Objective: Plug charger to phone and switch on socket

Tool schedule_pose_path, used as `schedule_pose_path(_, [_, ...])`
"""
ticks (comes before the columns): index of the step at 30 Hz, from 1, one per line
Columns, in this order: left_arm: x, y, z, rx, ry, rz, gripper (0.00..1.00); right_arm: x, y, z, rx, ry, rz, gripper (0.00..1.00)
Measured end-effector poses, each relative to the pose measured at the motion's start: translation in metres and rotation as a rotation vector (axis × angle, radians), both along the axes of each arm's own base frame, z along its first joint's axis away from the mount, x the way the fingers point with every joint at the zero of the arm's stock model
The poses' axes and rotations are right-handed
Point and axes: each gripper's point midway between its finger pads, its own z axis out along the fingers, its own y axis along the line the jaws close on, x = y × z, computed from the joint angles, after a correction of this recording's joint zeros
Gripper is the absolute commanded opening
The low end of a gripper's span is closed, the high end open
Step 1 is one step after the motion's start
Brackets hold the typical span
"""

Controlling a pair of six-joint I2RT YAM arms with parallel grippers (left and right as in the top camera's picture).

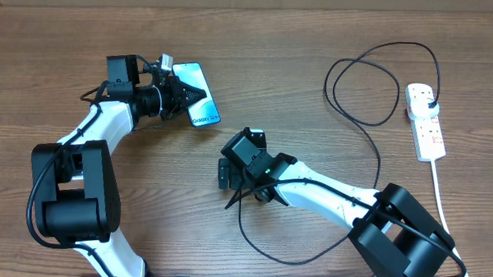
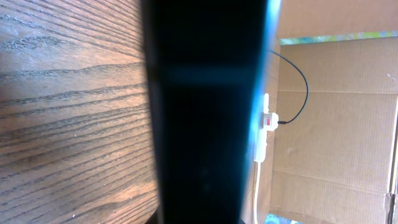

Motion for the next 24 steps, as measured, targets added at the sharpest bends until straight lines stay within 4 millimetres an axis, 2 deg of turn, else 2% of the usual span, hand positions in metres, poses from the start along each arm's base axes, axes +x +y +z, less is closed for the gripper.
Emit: schedule_pose_path(24, [0.0, 0.0, 0.0, 0.0, 0.0, 0.0, 0.04, 0.0013, -0.0011, 0.0001, -0.006, -0.007, -0.004, 1.0])
